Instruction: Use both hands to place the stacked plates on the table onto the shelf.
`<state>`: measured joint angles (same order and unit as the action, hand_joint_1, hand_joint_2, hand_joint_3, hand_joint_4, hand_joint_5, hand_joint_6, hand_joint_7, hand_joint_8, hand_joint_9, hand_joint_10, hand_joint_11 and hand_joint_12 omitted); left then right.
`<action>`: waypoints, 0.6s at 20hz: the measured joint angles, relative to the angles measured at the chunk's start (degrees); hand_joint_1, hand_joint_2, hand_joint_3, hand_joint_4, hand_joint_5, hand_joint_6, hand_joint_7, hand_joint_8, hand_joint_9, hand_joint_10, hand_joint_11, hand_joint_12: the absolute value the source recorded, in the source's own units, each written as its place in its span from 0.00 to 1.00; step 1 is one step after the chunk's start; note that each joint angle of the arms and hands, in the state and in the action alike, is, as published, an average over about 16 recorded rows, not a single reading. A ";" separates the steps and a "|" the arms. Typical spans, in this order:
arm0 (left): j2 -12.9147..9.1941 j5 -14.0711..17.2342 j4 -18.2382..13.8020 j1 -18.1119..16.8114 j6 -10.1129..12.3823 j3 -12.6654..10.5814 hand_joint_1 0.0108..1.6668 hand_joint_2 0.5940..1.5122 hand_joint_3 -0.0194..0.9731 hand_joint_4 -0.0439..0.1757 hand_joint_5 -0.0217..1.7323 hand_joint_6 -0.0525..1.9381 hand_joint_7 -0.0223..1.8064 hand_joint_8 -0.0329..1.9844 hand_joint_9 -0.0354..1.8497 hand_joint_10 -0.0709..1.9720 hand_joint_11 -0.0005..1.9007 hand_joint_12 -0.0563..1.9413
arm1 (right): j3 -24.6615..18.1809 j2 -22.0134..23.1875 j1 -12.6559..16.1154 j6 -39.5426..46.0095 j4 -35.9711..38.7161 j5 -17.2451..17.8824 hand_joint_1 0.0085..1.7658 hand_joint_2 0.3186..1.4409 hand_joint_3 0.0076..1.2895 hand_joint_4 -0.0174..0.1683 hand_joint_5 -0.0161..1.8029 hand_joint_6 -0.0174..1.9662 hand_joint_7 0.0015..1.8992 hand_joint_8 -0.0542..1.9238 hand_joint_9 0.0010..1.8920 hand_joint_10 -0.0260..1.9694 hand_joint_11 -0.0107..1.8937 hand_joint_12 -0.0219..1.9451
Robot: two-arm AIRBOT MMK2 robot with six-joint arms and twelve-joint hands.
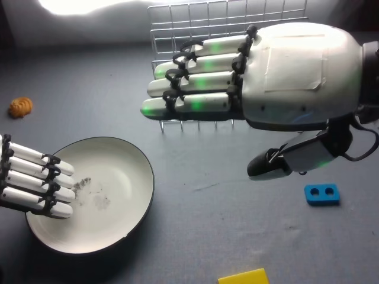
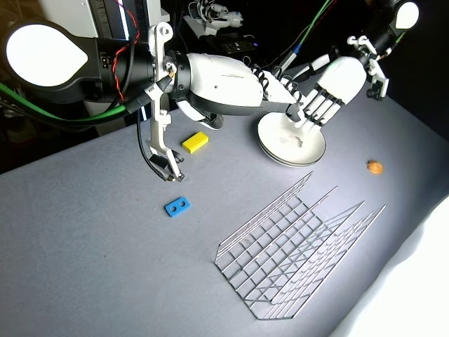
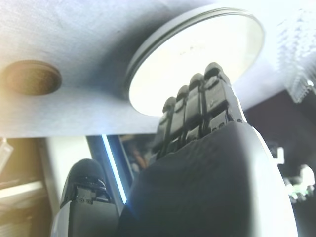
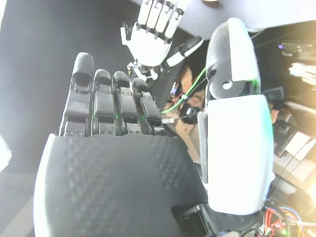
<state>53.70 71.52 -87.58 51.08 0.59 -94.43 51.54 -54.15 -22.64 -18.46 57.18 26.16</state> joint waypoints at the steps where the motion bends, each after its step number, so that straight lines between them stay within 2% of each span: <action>1: 0.22 -0.26 0.12 0.53 -0.33 -0.32 0.01 0.59 0.04 0.20 0.02 0.02 0.02 0.01 0.03 0.04 0.01 0.02 | -0.08 -0.10 -0.06 -0.57 -0.22 -0.33 0.56 0.59 0.01 0.14 0.02 0.02 0.01 0.03 0.01 0.02 0.01 0.25; 12: 2.79 -2.51 1.26 3.94 -2.11 -4.05 0.01 0.59 0.04 0.21 0.02 0.02 0.02 0.01 0.03 0.03 0.01 0.02 | -0.38 -1.01 -0.80 -3.61 -0.96 -2.16 0.54 0.62 0.01 0.14 0.03 0.02 0.01 0.03 0.01 0.02 0.01 0.23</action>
<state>56.49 69.00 -86.32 55.01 -1.51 -98.48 51.16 -55.15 -23.44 -22.07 56.23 24.00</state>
